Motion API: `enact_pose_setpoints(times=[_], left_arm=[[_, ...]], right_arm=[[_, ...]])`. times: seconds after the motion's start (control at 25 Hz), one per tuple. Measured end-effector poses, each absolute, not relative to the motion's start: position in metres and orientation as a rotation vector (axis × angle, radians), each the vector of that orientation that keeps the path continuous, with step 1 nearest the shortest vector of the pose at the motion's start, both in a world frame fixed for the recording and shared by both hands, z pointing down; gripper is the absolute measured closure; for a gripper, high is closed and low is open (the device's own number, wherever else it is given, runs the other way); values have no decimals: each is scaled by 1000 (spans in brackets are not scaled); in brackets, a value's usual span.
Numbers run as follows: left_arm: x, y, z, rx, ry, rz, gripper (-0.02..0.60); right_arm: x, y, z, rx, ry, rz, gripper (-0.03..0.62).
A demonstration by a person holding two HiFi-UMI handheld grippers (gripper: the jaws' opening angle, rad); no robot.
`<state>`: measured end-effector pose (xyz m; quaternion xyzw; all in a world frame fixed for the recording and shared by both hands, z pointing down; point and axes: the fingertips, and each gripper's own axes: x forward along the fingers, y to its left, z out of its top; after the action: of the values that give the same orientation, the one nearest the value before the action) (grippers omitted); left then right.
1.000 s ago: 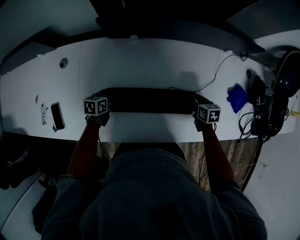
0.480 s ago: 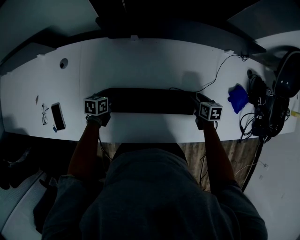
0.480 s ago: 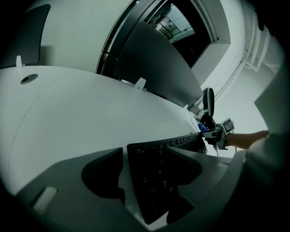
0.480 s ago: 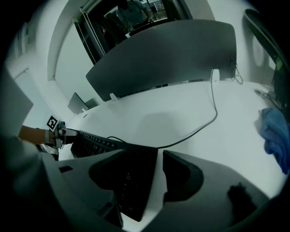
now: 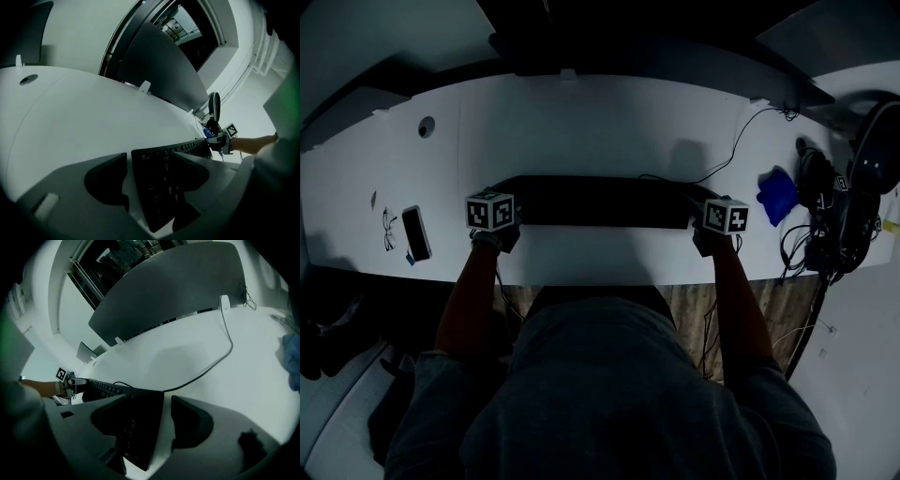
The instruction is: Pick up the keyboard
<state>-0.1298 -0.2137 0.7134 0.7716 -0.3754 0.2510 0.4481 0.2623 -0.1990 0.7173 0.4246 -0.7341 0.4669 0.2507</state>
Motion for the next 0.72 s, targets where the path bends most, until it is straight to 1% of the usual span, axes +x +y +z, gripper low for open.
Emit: enact_pose_setpoints(times=[0.16, 0.32, 0.44, 0.56, 0.64, 0.72], left_arm=[[-127, -217, 711, 1912, -933, 593, 303], [-124, -218, 712, 1918, -926, 594, 324], [-123, -219, 711, 1899, -899, 545, 359], [-124, -219, 711, 1885, -892, 503, 370], [-125, -221, 710, 1885, -884, 493, 374], [-124, -221, 711, 1880, -874, 487, 379]], right_arm=[[262, -199, 718, 1144, -2007, 1283, 333], [253, -197, 716, 1082, -2048, 1408, 336], [254, -199, 715, 1088, -2066, 1475, 336], [254, -198, 715, 1087, -2069, 1498, 336], [255, -200, 716, 1091, -2057, 1492, 350], [257, -200, 718, 1103, -2040, 1492, 391]])
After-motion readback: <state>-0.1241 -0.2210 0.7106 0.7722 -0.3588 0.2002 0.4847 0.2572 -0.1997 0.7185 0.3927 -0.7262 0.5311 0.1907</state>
